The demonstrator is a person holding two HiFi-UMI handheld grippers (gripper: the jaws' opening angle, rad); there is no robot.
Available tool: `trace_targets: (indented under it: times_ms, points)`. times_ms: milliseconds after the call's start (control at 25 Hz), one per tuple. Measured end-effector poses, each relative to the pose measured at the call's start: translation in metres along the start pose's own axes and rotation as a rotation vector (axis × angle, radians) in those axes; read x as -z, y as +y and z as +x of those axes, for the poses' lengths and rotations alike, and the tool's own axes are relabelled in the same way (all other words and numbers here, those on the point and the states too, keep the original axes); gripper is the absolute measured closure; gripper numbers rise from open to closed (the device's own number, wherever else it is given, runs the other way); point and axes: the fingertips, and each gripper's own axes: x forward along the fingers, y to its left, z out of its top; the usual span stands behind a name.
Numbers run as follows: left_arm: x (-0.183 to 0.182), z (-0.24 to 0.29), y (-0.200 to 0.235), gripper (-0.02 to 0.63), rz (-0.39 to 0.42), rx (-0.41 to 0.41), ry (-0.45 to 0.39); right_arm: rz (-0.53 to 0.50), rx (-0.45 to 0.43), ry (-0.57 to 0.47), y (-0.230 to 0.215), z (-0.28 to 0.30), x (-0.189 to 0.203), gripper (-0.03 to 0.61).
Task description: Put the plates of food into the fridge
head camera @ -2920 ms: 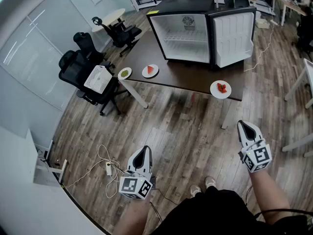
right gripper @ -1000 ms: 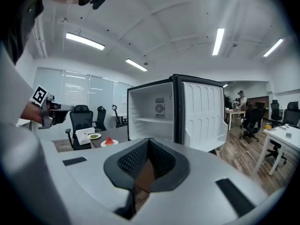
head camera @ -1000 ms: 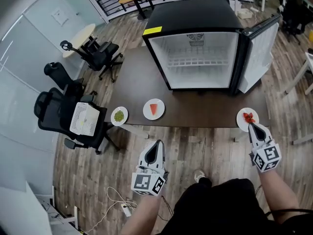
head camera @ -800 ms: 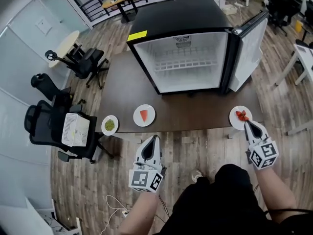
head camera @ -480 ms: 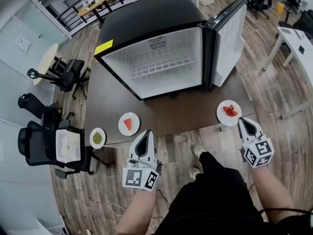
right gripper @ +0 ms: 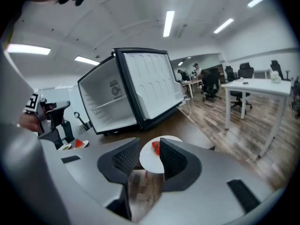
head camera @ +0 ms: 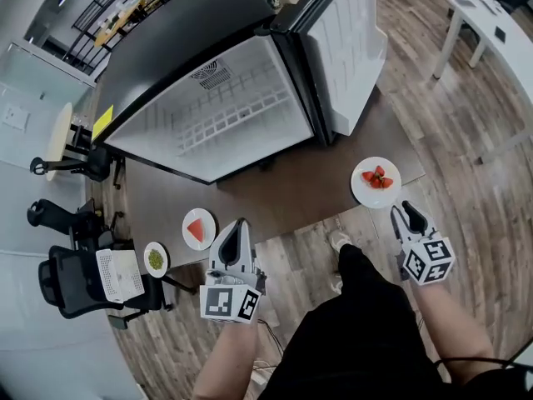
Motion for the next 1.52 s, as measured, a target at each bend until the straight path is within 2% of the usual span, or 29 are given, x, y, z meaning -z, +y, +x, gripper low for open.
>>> trace_targets:
  times_ms: [320,600,920,1160,1320,1520]
  points:
    - [0.024,0.028,-0.017,0.611,0.057,0.057,0.081,0.364,0.031,-0.037,-0.05,0.025,0.047,0.463]
    - [0.04,0.032,-0.018,0.611,0.079,0.071,0.139,0.535,-0.011,-0.047,-0.058,0.048,0.071,0.463]
    - [0.052,0.034,-0.021,0.611,0.097,0.102,0.173,0.679,-0.003,-0.023,-0.064,0.068,0.093,0.442]
    - [0.065,0.028,-0.013,0.611,0.094,0.088,0.21,0.712,-0.027,-0.045,-0.06,0.082,0.087,0.442]
    - [0.068,0.023,-0.005,0.611,0.087,0.076,0.218,0.793,-0.034,-0.073,-0.061,0.09,0.082,0.442]
    - [0.068,0.019,0.002,0.611,0.075,0.066,0.218,0.822,-0.007,-0.057,-0.068,0.091,0.087,0.443]
